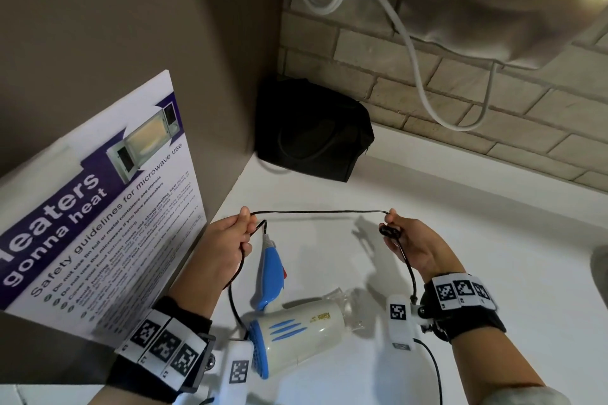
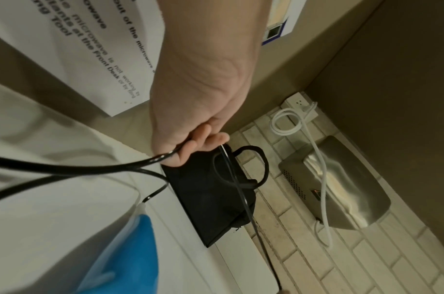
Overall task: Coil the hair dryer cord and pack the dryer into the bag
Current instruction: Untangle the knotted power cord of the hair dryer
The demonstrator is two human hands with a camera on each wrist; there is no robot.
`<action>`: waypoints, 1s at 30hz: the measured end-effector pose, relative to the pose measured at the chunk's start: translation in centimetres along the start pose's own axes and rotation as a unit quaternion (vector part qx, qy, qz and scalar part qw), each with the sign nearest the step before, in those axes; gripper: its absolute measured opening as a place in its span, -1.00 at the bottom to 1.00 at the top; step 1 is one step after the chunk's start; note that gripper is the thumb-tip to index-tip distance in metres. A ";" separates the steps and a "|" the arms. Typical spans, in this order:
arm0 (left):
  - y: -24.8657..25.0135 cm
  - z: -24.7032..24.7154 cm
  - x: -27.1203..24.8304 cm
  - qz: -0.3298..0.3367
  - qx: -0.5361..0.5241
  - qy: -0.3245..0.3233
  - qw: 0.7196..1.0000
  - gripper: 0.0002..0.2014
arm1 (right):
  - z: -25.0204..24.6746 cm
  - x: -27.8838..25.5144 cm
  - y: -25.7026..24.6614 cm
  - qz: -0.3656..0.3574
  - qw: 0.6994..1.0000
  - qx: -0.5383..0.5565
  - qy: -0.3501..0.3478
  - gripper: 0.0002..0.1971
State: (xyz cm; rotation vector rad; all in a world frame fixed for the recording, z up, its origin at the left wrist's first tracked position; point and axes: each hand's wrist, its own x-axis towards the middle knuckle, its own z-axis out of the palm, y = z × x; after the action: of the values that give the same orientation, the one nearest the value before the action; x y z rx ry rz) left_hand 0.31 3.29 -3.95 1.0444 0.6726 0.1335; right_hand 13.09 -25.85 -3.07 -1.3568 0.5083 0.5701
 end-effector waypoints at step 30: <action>0.8 8.2 -5.9 0.279 0.386 -0.216 0.852 -0.73 | 6.3 -9.9 -0.5 -0.326 0.851 -0.389 -0.136 -0.61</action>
State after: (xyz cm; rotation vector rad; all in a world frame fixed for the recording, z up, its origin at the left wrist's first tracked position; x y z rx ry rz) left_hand 0.52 -4.86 2.04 1.9640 -0.0459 0.1238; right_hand 5.99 -20.49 4.57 -2.0416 -0.4896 0.3882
